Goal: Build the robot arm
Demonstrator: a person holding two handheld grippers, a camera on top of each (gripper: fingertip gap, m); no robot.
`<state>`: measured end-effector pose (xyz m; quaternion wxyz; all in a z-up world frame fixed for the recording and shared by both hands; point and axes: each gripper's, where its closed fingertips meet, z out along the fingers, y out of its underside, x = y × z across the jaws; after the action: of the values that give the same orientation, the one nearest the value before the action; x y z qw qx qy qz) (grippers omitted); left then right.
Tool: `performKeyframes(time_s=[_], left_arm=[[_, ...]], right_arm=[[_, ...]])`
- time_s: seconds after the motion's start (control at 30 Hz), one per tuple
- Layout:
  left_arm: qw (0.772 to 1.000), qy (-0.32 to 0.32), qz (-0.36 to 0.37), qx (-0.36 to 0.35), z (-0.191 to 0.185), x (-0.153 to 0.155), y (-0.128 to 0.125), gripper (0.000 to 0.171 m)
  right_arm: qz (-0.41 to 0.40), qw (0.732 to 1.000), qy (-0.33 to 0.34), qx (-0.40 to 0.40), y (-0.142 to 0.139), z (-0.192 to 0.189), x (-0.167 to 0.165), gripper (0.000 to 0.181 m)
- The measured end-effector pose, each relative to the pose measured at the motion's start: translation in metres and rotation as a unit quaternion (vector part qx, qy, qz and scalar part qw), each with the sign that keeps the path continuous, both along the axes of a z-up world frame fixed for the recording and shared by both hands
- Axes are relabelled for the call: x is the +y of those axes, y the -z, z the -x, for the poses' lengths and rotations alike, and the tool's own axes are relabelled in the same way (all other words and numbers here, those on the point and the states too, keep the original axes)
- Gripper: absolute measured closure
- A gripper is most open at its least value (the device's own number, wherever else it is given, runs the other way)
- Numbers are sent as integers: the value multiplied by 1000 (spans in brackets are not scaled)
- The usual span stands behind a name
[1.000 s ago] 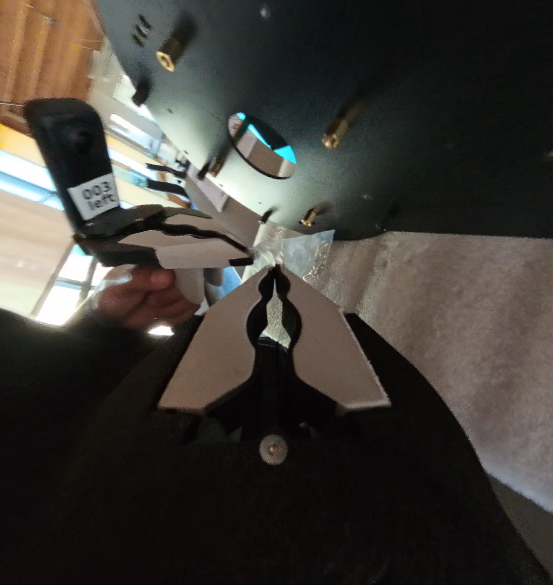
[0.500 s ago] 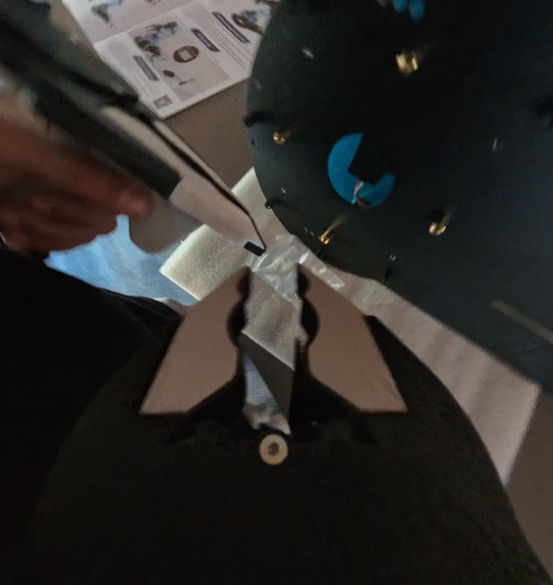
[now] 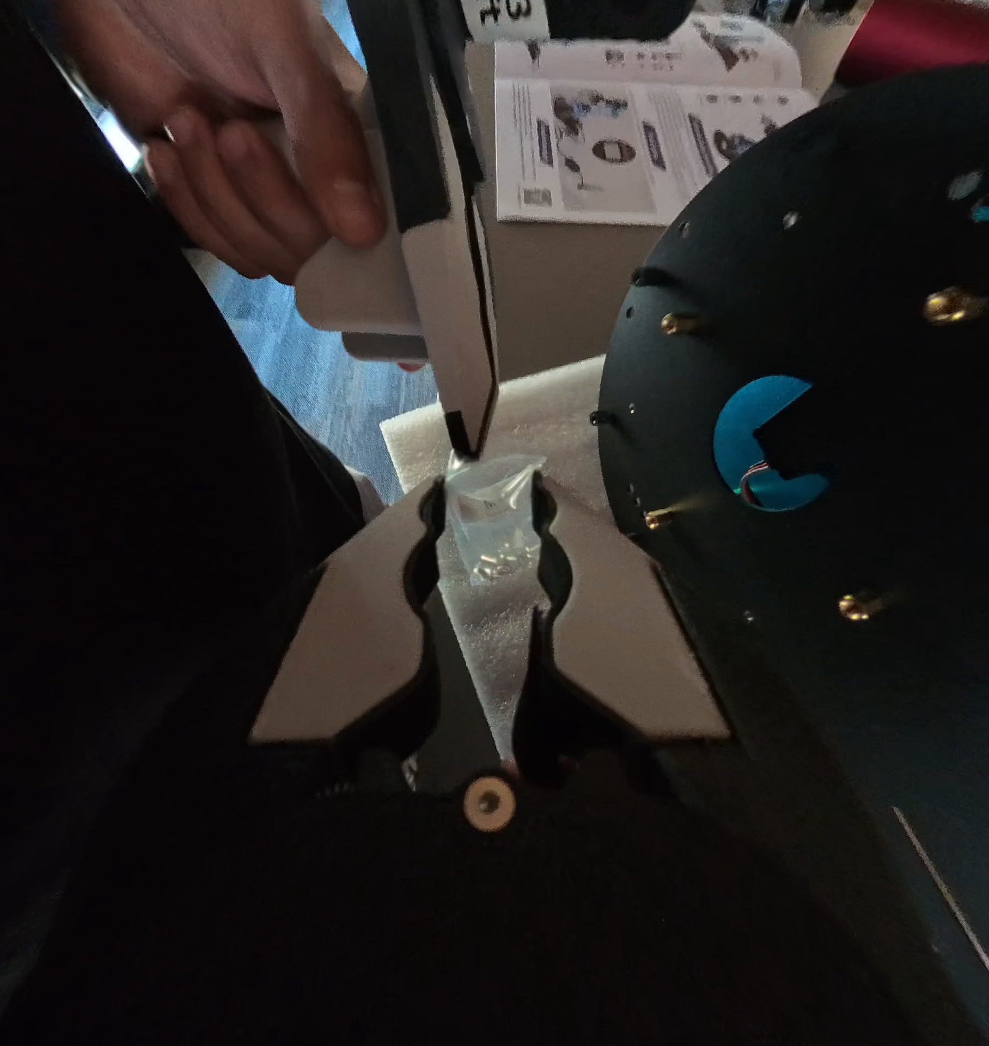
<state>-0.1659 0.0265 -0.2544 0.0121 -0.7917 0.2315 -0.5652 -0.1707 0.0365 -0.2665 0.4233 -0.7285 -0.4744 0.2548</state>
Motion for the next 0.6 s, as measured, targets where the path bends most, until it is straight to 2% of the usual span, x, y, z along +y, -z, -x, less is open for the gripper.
performKeyframes(time_s=[0.07,0.13,0.23,0.33,0.37,0.43,0.47,0.53,0.6], left_arm=[[1000,9,-1,-2,4,0,-2,171],[1000,24,-14,-3,9,-1,-3,171],[997,51,-48,-37,11,-2,-16,171],[988,91,-87,-94,17,-6,-39,171],[984,94,-88,-120,19,-6,-49,171],[978,97,-86,-164,21,-4,-68,171],[974,100,-89,-182,22,-4,-76,171],[967,112,-92,-208,23,-5,-89,171],[964,116,-94,-219,22,-4,-96,171]], right_arm=[[7,1000,-12,17,-6,0,-3,166],[8,999,-18,31,-10,1,-5,168],[13,998,4,66,-16,3,-2,145],[98,979,26,179,-29,-4,-4,130],[142,960,26,238,-35,-7,-4,125],[244,893,-10,377,-59,-8,-9,116],[278,864,-21,420,-64,-9,-9,117],[308,828,-59,466,-73,-4,-15,122],[305,791,-107,519,-95,-5,-21,141]])
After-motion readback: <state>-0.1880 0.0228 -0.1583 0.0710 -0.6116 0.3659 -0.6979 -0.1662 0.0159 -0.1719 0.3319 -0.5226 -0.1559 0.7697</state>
